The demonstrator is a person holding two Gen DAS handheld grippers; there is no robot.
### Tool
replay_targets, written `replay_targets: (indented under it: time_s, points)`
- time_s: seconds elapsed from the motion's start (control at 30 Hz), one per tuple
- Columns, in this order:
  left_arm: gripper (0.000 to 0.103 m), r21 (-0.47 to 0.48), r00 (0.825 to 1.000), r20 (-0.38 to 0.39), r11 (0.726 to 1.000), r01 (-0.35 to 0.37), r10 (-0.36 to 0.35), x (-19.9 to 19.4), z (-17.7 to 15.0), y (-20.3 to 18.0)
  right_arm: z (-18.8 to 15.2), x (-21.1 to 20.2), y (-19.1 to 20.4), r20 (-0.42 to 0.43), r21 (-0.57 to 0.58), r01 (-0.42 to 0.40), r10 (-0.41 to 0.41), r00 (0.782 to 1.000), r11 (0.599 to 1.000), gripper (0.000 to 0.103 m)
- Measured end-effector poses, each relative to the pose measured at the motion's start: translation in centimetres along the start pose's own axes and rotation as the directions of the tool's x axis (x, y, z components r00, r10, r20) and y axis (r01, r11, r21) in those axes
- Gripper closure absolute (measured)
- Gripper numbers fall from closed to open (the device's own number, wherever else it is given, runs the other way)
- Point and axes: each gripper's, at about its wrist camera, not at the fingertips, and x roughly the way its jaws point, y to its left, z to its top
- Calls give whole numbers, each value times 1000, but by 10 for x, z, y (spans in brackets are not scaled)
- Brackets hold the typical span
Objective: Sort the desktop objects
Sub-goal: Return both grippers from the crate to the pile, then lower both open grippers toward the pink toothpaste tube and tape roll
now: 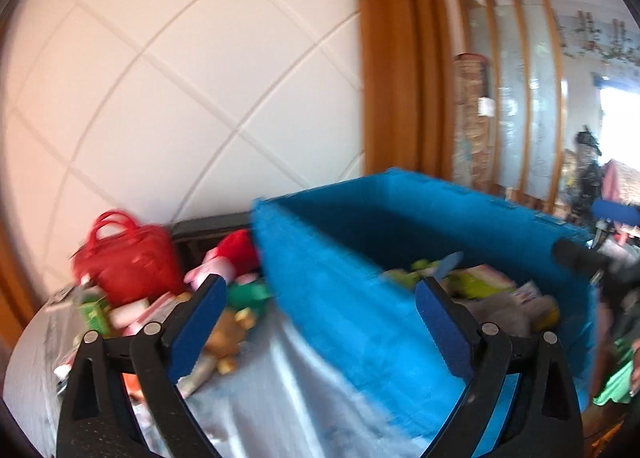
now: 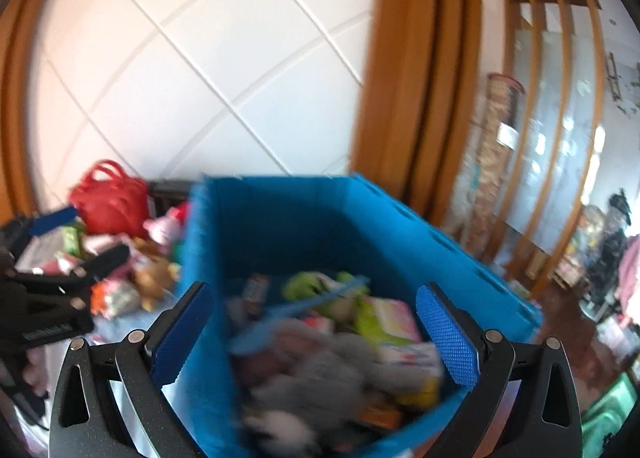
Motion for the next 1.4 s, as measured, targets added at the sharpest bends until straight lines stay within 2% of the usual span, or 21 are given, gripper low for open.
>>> replay_targets:
  time_s: [0.13,0.27,0.37,0.53,0.67,0.83,1.07,1.2,1.3,1.37,1.4]
  points:
    - [6,-17,993,-69,995,-100,98,2,-28,60,12,7,58,31,-10,-113,113,993,994,0]
    - [6,-51,967,-162,976,-210,199,6,-65,128,16,26,109,10,-38,-206,207,978,978,0]
    - [6,-80,931,-247,951,-298,271,11,-96,183,14,49,153,-41,-65,-269,267,963,961,0]
    - [6,-124,869,-364,907,-402,335,21,-142,255,-2,100,205,-170,-68,-341,326,930,938,0]
    - [6,-150,852,-411,897,-415,325,36,-166,282,-21,145,237,-272,-36,-389,366,890,921,0]
    - [6,-157,838,-470,908,-389,278,88,-186,297,-42,202,274,-368,8,-424,396,841,906,0]
    - [6,-150,815,-534,924,-352,225,162,-197,304,-58,275,313,-443,15,-439,399,803,899,0]
    - [7,-152,800,-565,928,-341,201,191,-203,309,-65,321,334,-503,10,-435,380,776,901,0]
    - [7,-134,793,-574,932,-338,204,201,-206,312,-72,349,340,-548,60,-436,395,737,898,1]
    - [7,-127,783,-586,931,-342,208,206,-209,316,-77,361,343,-566,82,-441,406,718,894,12]
    - [6,-131,780,-592,930,-343,204,207,-211,318,-78,366,346,-573,92,-445,412,708,891,22]
